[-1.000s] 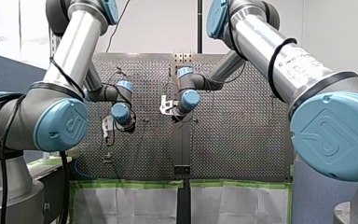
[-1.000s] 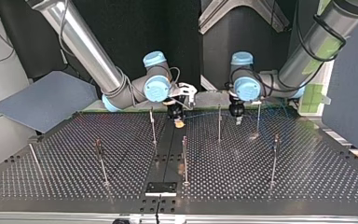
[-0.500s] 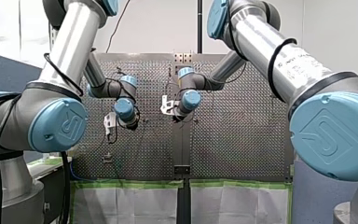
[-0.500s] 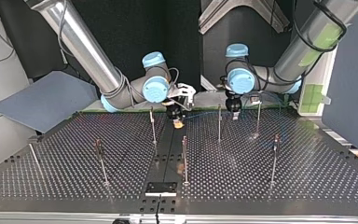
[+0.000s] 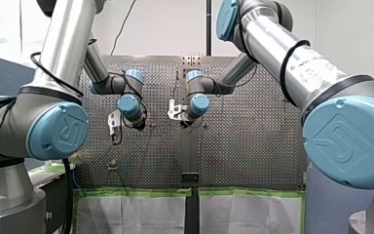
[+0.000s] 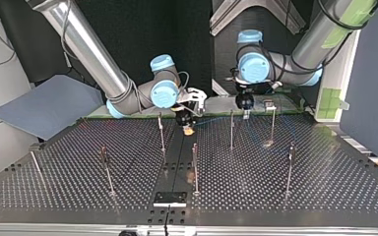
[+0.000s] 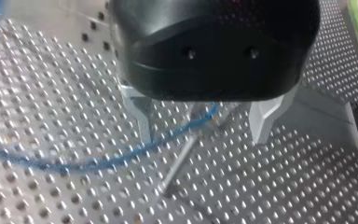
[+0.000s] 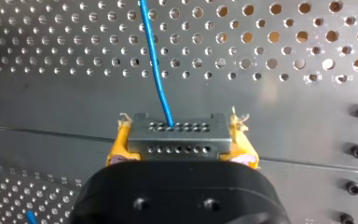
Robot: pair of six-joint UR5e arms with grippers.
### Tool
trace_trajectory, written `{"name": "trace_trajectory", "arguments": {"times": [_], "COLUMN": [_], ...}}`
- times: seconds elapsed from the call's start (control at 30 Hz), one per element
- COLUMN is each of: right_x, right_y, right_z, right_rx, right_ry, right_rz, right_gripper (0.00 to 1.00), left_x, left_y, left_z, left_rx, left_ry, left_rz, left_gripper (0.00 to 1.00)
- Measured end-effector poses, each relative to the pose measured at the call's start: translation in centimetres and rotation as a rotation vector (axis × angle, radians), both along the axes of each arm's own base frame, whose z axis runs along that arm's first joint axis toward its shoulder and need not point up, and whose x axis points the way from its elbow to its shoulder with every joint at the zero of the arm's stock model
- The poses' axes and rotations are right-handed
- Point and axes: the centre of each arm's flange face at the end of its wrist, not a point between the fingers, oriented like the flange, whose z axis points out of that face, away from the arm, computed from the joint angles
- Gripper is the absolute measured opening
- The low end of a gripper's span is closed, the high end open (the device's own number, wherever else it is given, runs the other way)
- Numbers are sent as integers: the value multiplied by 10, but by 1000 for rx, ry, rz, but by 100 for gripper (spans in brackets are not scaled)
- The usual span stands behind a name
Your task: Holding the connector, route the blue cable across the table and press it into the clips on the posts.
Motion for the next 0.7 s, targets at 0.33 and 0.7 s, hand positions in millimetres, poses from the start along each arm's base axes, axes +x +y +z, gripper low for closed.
{"name": "trace_trajectory", "arguments": {"times": [0.33,0.7], "right_x": [-6,-13], "right_y": [-7,-16], "right_z": [0,0], "right_rx": [9,12], "right_ry": [-7,-8], "right_rz": [-15,-31], "right_gripper": [0,0], "left_x": [-23,-27], "left_y": [-30,-79], "left_z": [13,-8], "left_rx": [-32,-95], "left_ry": [-39,-74], "left_rz": [-76,-165], "left_gripper": [100,100]}}
